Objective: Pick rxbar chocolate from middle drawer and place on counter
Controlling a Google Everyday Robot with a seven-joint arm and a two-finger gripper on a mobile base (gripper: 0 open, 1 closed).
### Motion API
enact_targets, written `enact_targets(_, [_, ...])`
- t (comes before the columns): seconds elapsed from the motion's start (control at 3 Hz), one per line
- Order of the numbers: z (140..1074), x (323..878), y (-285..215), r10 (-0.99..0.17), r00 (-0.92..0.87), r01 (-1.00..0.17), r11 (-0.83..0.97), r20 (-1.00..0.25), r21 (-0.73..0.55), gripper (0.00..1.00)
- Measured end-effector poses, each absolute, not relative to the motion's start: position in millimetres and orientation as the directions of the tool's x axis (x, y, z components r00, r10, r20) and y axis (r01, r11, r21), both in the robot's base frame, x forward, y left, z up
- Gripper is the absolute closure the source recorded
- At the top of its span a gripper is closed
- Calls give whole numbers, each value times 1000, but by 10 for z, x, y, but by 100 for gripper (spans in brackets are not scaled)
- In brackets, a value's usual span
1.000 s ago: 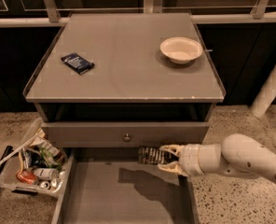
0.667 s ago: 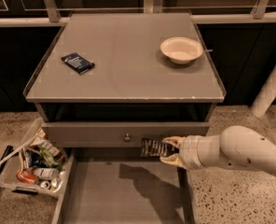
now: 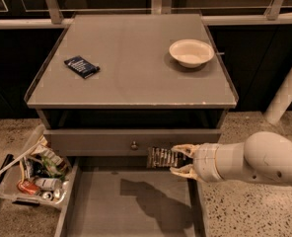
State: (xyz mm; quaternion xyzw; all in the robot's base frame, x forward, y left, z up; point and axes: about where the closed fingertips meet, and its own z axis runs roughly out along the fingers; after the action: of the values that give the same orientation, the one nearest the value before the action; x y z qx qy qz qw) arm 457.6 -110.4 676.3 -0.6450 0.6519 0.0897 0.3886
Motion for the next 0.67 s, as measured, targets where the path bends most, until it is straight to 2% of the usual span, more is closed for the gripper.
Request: enact_targets(0.67, [7751, 4457, -902, -770, 275, -858, 73, -576, -508, 100])
